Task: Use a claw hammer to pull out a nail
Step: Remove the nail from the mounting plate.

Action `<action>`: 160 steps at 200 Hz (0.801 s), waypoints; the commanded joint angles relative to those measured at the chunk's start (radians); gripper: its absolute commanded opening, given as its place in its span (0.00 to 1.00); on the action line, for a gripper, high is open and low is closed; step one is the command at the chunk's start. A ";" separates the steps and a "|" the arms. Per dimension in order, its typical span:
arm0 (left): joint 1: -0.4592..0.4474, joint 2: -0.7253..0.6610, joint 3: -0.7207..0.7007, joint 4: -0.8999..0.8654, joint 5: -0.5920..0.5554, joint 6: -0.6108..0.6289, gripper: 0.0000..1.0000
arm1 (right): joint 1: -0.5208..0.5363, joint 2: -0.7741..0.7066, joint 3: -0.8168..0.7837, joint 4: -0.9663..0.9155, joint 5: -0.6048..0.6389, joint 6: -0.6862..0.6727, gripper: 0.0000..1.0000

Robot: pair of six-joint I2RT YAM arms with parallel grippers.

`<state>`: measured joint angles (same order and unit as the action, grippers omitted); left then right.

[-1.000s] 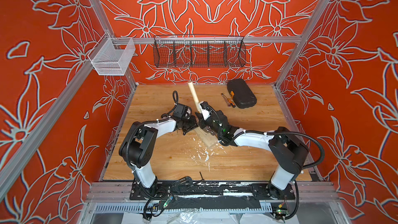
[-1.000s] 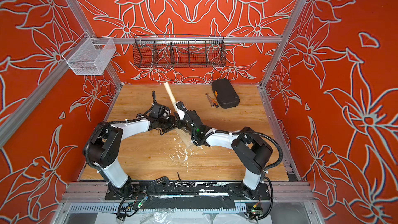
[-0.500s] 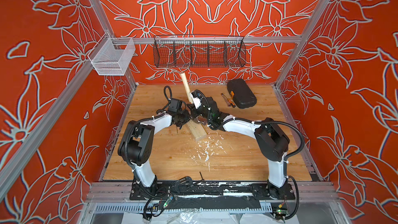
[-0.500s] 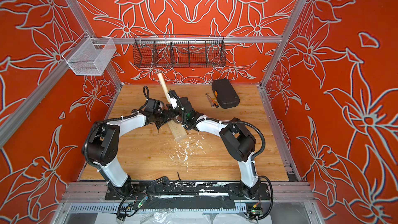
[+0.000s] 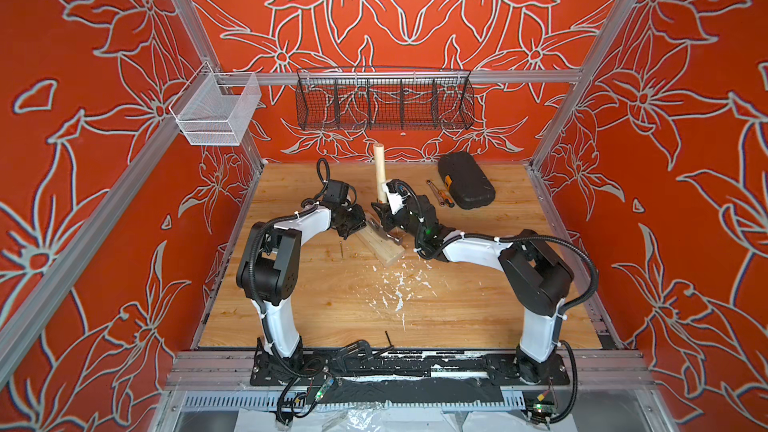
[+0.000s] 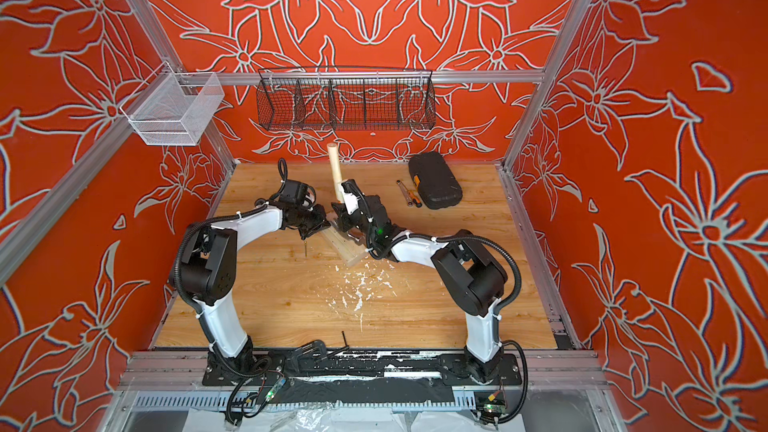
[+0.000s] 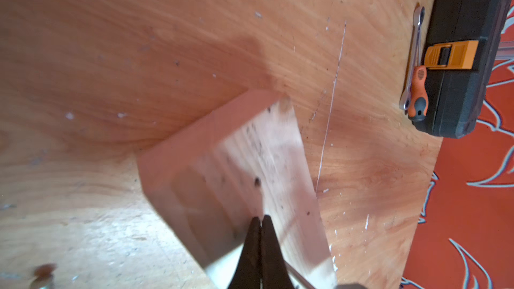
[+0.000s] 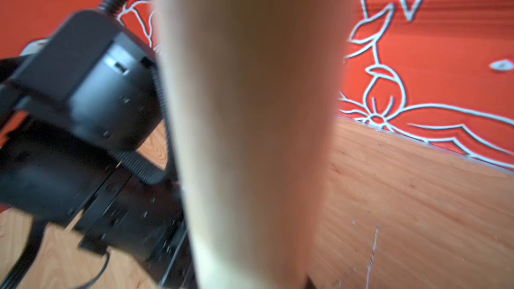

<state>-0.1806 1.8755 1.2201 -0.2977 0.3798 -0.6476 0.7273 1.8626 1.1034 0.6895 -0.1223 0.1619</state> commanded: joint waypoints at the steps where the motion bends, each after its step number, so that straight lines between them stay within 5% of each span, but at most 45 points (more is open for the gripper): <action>1: 0.032 0.090 -0.089 -0.134 -0.101 0.006 0.02 | -0.004 -0.125 -0.053 0.197 -0.060 0.067 0.00; 77: 0.032 0.106 -0.201 -0.029 -0.040 -0.036 0.02 | 0.027 -0.095 -0.305 0.508 0.032 0.122 0.00; 122: 0.004 0.072 -0.206 -0.053 -0.076 -0.007 0.02 | 0.043 -0.087 -0.173 0.348 0.006 0.066 0.00; 160: -0.033 0.080 -0.200 -0.063 -0.118 0.005 0.02 | 0.043 -0.058 0.122 0.047 0.000 -0.003 0.00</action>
<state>-0.1856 1.8469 1.0954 -0.1295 0.4541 -0.6704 0.7540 1.8126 1.0073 0.7681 -0.0715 0.1326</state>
